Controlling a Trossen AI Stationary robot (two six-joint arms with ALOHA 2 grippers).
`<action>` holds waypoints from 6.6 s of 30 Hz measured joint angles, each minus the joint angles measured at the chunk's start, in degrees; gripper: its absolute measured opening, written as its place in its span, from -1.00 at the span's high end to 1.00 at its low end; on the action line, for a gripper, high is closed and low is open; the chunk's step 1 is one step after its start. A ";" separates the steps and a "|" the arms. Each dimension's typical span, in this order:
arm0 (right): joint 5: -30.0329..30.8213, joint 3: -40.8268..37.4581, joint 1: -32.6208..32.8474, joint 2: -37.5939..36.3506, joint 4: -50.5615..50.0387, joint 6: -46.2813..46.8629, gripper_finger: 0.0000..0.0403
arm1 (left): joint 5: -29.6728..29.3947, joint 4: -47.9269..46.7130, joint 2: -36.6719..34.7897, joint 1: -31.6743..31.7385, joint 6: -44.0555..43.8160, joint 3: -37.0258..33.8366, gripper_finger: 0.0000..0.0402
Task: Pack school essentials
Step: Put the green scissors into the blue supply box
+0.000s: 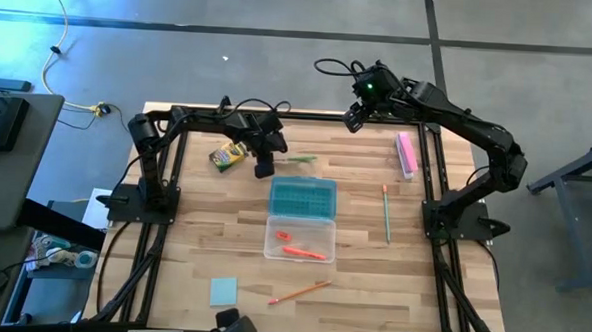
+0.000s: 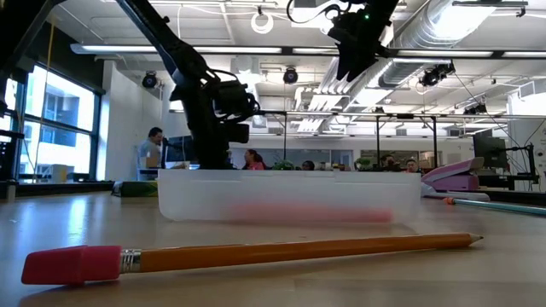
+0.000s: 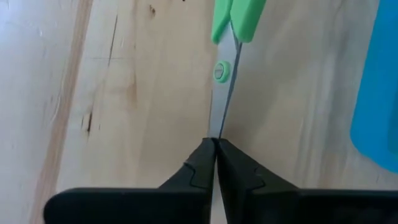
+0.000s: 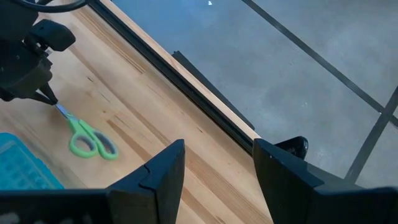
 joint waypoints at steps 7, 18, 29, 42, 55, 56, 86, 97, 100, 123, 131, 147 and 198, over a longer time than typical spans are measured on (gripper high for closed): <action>0.00 0.00 0.00 0.00 -0.02 0.90 0.10 | -1.79 -0.03 0.13 0.00 -0.20 -0.04 0.84; 0.00 0.00 0.02 0.00 -0.03 0.90 0.10 | -3.65 0.84 -0.04 0.26 -1.03 -0.02 0.98; 0.00 0.00 0.02 0.00 -0.07 1.05 0.10 | 3.29 -0.07 -0.06 0.39 -0.76 0.02 1.00; 0.00 0.00 0.02 0.00 -0.39 1.05 0.10 | 7.07 -0.65 -1.92 0.20 -2.04 0.02 1.00; 0.00 0.00 -0.18 0.00 -0.46 0.90 0.10 | 13.29 -1.08 -9.72 0.40 -8.65 0.08 1.00; 0.07 0.00 -0.25 0.00 -0.46 0.89 0.10 | 14.49 -1.23 -10.83 0.15 -9.70 0.10 1.00; 1.36 0.00 -0.26 0.00 -0.24 0.90 0.10 | -0.85 16.49 -11.37 -3.03 -11.95 4.19 0.62; 1.95 0.00 -0.26 0.00 0.38 0.96 0.10 | -3.68 17.37 -0.29 -0.82 -14.18 17.93 0.26; 1.95 0.00 -0.26 0.00 0.31 1.03 0.10 | -3.80 9.44 4.33 -0.86 -13.62 23.14 0.30; 1.92 0.00 -0.26 0.00 -0.09 1.54 0.10 | -6.25 1.63 13.50 -3.62 -24.52 25.99 0.13; 1.86 0.00 -0.26 0.00 -0.07 2.40 0.10 | -7.51 2.79 16.02 -3.98 -25.45 25.97 0.16; 1.38 0.00 -0.28 0.00 -0.46 4.11 0.10 | -2.02 -5.01 15.91 -1.61 -26.45 28.93 0.16; -1.36 0.00 -0.24 0.00 -0.46 9.03 0.10 | 4.46 -22.27 21.46 1.73 -22.57 32.69 0.17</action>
